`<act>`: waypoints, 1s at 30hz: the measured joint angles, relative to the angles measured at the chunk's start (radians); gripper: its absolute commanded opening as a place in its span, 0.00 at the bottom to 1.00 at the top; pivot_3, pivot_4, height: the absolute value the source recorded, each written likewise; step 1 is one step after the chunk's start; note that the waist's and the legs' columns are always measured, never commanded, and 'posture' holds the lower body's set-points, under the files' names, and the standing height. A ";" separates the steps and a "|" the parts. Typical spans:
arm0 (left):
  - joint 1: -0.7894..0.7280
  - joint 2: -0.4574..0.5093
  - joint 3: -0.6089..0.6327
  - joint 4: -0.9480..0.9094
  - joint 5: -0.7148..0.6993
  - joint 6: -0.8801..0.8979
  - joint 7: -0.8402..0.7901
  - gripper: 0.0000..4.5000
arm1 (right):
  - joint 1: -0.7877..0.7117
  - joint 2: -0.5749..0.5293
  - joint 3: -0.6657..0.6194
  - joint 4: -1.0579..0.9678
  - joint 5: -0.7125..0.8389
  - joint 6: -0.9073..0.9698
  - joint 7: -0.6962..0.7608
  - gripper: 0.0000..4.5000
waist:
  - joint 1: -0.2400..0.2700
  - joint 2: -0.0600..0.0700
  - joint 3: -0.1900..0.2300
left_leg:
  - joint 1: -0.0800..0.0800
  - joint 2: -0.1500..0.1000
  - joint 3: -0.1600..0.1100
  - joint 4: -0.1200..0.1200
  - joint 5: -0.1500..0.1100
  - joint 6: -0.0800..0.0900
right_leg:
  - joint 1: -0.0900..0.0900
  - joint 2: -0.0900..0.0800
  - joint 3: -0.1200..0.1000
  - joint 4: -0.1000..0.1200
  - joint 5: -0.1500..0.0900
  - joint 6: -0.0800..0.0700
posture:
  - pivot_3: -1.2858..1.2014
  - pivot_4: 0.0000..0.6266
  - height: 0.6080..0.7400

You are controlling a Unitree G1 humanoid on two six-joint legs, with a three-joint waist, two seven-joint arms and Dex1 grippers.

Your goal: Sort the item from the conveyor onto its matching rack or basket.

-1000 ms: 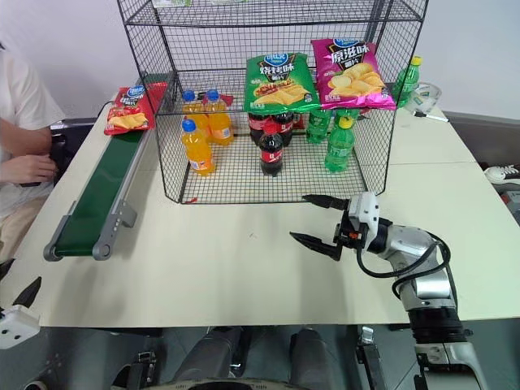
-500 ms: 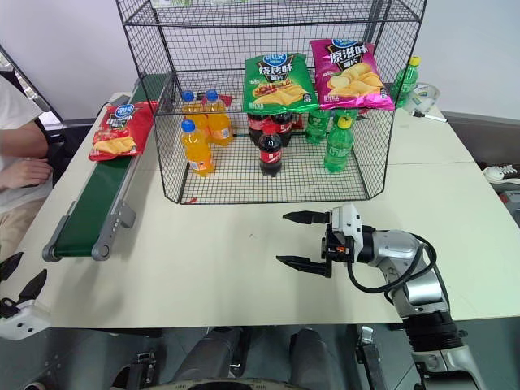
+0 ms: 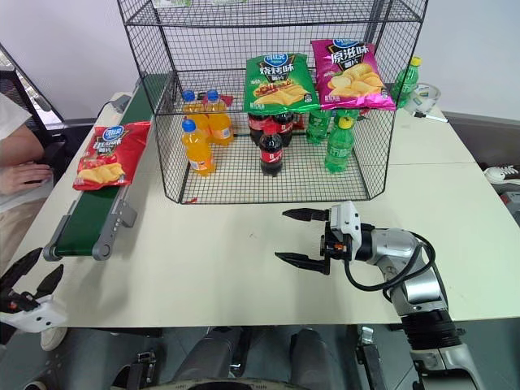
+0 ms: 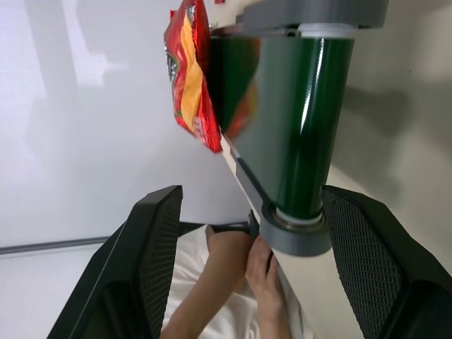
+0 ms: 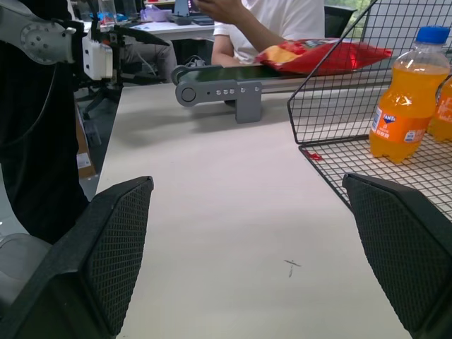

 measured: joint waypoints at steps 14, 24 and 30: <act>-0.039 -0.003 -0.078 0.000 -0.035 0.052 0.009 0.72 | -0.001 -0.004 0.000 0.004 -0.012 -0.016 -0.014 1.00 | 0.000 0.000 0.000 | 0.001 0.000 0.000 0.000 0.001 0.001 | 0.000 0.000 0.000 0.001 0.000 0.000 | 0.52 0.24 1.00; -0.046 -0.002 -0.092 0.000 -0.040 0.058 0.017 0.72 | -0.003 -0.004 0.000 0.006 -0.021 -0.018 -0.022 1.00 | 0.000 -0.001 0.000 | 0.001 0.000 0.000 0.000 0.001 0.001 | 0.001 0.000 0.000 0.001 0.000 0.000 | 0.52 0.24 1.00; -0.048 -0.001 -0.104 0.000 -0.041 0.069 0.018 0.72 | -0.002 -0.004 0.000 0.010 -0.022 -0.023 -0.026 1.00 | 0.000 -0.001 0.000 | 0.001 0.000 0.000 0.000 0.001 0.001 | 0.001 0.000 0.000 0.001 0.000 0.000 | 0.52 0.24 1.00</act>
